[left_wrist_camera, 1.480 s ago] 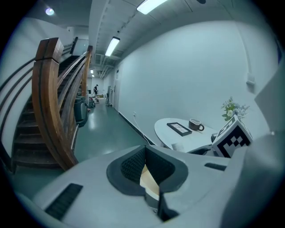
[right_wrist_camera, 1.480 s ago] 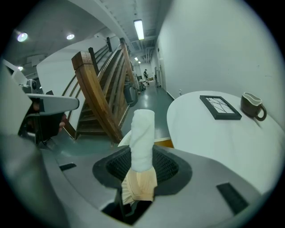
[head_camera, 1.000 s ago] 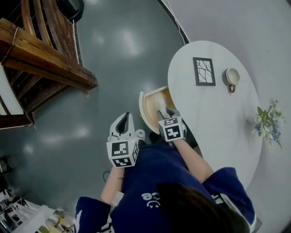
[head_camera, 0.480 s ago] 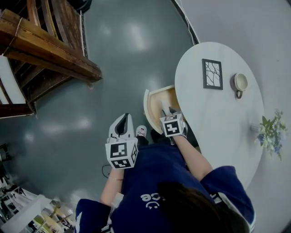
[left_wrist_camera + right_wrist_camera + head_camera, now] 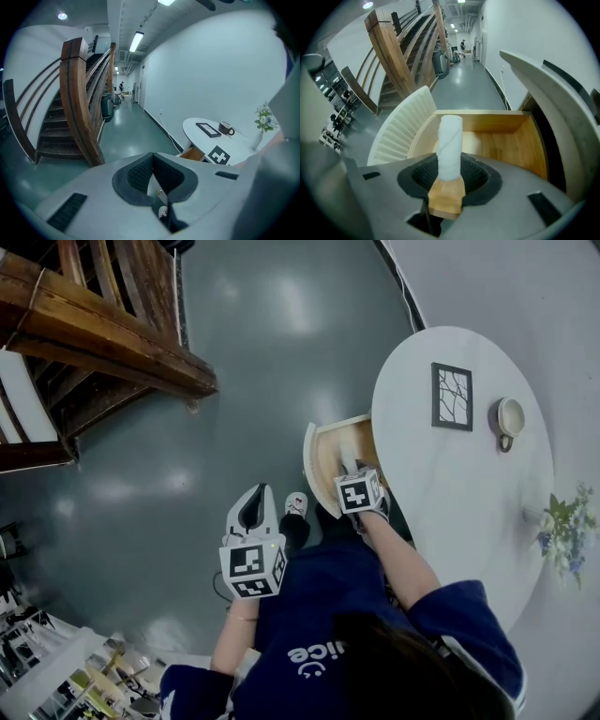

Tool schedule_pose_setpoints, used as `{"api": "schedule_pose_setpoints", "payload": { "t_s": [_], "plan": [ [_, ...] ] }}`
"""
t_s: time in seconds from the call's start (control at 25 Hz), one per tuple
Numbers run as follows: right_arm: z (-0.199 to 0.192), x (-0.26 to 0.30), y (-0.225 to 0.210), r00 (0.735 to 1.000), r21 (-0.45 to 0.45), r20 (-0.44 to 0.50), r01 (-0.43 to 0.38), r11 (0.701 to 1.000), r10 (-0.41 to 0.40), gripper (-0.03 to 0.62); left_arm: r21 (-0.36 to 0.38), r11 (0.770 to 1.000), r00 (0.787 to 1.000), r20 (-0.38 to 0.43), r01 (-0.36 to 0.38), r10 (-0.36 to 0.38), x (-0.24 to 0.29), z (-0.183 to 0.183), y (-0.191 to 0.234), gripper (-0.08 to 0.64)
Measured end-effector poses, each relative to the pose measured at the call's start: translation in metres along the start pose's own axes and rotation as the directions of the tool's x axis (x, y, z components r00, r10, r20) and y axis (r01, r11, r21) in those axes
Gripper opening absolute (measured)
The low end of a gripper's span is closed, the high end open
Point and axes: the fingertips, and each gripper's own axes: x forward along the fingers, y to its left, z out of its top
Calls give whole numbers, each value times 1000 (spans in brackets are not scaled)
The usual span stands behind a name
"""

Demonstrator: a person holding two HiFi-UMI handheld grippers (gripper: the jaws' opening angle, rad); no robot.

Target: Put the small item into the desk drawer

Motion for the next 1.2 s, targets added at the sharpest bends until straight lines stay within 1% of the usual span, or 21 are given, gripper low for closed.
{"api": "schedule_pose_setpoints", "payload": {
  "t_s": [0.16, 0.32, 0.56, 0.72, 1.04, 1.2],
  "plan": [
    [-2, 12, -4, 1000, -21, -23, 6, 1000, -7, 146, -15, 1000, 1000, -27, -13, 12, 1, -10, 5, 3],
    [-6, 29, -10, 998, -45, -55, 19, 999, -21, 146, -9, 1000, 998, -54, -25, 24, 2, -19, 10, 3],
    [-11, 51, -9, 995, -120, -101, 12, 993, -25, 146, -13, 999, 995, -96, -39, 38, 2, -31, 17, 3],
    [-12, 63, -10, 991, -164, -126, 19, 986, -41, 146, -22, 998, 991, -120, -57, 54, 1, -40, 21, 3],
    [-17, 81, -7, 985, -219, -168, -5, 976, -33, 147, -33, 996, 982, -170, -88, 81, -4, -61, 26, 3],
    [-21, 88, -5, 981, -235, -190, -18, 972, -28, 147, -17, 996, 979, -184, -91, 86, -8, -69, 23, 3]
  ]
}}
